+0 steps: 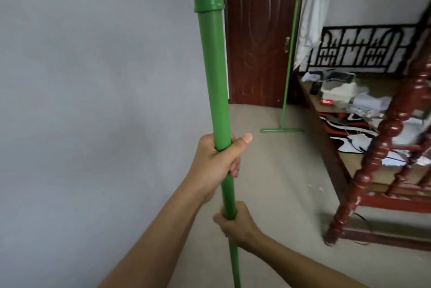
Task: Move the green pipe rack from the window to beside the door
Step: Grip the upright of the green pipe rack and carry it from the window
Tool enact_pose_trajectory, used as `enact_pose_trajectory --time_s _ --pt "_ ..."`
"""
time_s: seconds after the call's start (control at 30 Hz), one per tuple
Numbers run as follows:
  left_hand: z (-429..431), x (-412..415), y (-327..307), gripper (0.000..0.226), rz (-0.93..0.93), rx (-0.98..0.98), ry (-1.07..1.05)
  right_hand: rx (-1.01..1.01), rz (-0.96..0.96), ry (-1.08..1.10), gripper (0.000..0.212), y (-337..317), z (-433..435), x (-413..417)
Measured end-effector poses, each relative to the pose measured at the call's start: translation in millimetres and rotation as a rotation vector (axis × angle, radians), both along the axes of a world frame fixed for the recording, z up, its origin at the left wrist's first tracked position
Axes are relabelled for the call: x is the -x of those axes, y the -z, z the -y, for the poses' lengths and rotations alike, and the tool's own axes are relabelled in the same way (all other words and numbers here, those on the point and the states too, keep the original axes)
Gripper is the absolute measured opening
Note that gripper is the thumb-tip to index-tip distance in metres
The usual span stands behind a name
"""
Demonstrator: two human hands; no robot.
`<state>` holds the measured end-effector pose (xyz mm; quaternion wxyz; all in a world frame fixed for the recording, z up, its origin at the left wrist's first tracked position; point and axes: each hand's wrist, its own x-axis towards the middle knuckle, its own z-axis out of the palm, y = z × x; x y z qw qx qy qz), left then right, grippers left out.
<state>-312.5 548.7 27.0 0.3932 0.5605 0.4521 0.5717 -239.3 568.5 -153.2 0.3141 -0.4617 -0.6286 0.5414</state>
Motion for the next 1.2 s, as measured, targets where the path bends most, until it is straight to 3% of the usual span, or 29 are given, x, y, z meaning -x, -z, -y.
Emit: enact_pose_trajectory --time_s 0.6,0.73,0.83,0.93,1.2 --pt "-249 -76 7 0.037 -0.088 0.018 0.049 0.008 0.066 0.062 0.027 4 -255 -82" --pt "-294 -76 9 0.024 -0.118 0.021 0.047 0.047 0.134 0.114 0.029 1 -303 -86" --pt "-321 -66 15 0.004 -0.127 -0.018 0.016 0.037 0.255 0.145 0.03 -6 -334 -84" --pt "-348 -48 16 0.006 -0.202 -0.09 -0.018 0.022 0.309 0.139 0.037 -11 -363 -72" --pt "-389 36 11 0.017 -0.297 -0.077 -0.128 0.043 0.206 -0.083 0.037 -19 -415 10"
